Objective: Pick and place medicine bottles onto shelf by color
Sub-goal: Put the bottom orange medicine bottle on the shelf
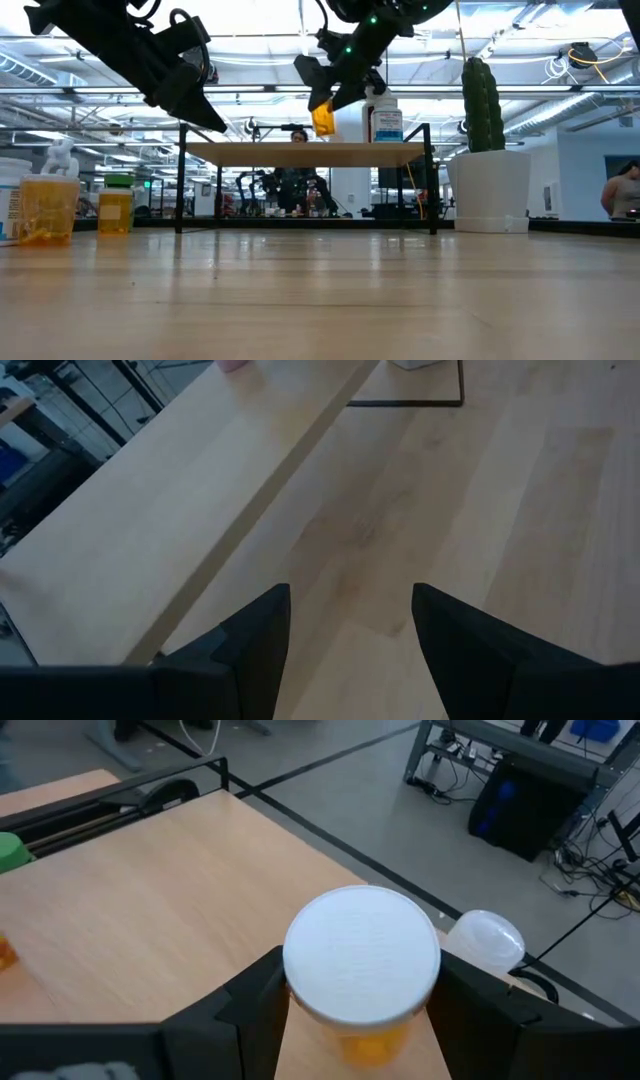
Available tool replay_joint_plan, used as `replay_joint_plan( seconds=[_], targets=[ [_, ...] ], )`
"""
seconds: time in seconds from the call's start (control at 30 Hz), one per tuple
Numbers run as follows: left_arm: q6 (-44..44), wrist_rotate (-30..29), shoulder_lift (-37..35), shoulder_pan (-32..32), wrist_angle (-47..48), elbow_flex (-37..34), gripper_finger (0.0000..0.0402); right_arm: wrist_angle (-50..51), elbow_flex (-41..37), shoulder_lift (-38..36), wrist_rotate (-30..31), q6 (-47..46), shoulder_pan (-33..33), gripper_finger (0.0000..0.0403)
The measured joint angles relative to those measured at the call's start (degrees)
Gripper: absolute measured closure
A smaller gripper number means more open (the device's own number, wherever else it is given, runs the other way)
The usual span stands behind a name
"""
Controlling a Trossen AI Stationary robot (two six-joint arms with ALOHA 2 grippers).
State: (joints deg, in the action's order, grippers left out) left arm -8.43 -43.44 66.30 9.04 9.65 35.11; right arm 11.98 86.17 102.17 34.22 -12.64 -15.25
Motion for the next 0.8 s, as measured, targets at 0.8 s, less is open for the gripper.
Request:
replay_joint_plan(
  seconds=[0.8],
  targets=[
    [-0.8, 0.04, 0.0, 0.02, 0.26, 0.0, 0.019, 1.79, -0.04, 0.0, -1.53, 1.33, -0.02, 0.0202]
  ],
)
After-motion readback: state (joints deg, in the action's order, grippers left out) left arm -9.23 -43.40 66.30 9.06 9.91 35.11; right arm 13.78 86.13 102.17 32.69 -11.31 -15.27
